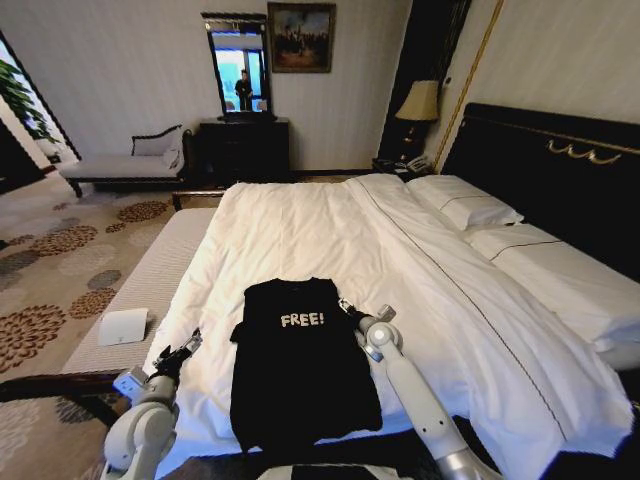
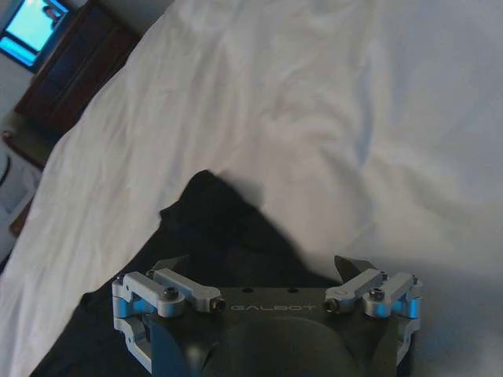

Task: Fold the clothes on the bed.

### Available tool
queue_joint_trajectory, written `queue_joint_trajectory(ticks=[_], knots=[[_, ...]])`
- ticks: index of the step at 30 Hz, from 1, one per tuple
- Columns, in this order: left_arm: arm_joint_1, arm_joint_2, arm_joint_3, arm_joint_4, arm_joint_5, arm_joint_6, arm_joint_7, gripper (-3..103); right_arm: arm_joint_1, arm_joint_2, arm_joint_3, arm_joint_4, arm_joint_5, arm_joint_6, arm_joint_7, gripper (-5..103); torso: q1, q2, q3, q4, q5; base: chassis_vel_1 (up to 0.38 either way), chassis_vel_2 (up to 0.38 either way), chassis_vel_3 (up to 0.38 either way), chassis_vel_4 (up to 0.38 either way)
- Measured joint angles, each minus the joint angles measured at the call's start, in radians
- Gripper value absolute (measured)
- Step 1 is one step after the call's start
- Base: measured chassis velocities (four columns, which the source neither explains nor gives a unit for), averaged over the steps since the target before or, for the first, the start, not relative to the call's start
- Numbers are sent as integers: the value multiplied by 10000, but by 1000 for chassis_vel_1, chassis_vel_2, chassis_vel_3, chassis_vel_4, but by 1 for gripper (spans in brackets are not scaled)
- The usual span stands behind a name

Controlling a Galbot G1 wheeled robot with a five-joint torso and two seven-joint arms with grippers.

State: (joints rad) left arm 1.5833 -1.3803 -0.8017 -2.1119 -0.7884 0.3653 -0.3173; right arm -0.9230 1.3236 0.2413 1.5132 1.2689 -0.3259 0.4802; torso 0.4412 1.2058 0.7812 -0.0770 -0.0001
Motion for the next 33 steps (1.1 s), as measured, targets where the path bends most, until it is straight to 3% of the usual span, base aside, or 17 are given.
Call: queue_joint_trajectory(ticks=[1,3,7,9,13,15,21,30,33], knots=[[-5,-7,6,5,0,0,-1,100,-9,5,-34,41,26,-16,-77,103,1,0,0,0,0,0,0,0,0],[-14,-14,12,9,0,0,-3,100,-20,12,-70,99,44,-24,-197,99,1,-1,0,-1,0,0,0,0,0],[-16,-21,13,23,0,0,-8,100,-26,25,-182,209,61,-78,-453,79,0,0,0,-1,0,0,0,0,0],[-16,-22,12,28,0,0,-9,100,-26,25,-220,210,49,-83,-480,79,0,0,0,0,0,0,0,0,0],[-18,-23,6,45,0,0,-12,100,17,37,-329,113,-106,-38,-606,57,0,0,0,-1,0,0,0,0,0],[-19,-31,7,46,1,0,-13,100,50,38,-356,76,-140,-23,-626,57,0,0,0,0,0,0,0,0,0],[-23,-44,22,46,4,0,-21,100,114,39,-471,-145,-511,-18,-602,36,0,0,0,0,0,0,0,0,0],[3,-45,21,43,3,0,-25,100,113,42,-475,-323,-865,38,-604,31,0,-1,-1,0,0,0,0,0,0],[12,-45,18,37,3,0,-25,100,88,44,-458,-320,-918,132,-656,17,0,0,-1,0,0,0,0,0,0]])
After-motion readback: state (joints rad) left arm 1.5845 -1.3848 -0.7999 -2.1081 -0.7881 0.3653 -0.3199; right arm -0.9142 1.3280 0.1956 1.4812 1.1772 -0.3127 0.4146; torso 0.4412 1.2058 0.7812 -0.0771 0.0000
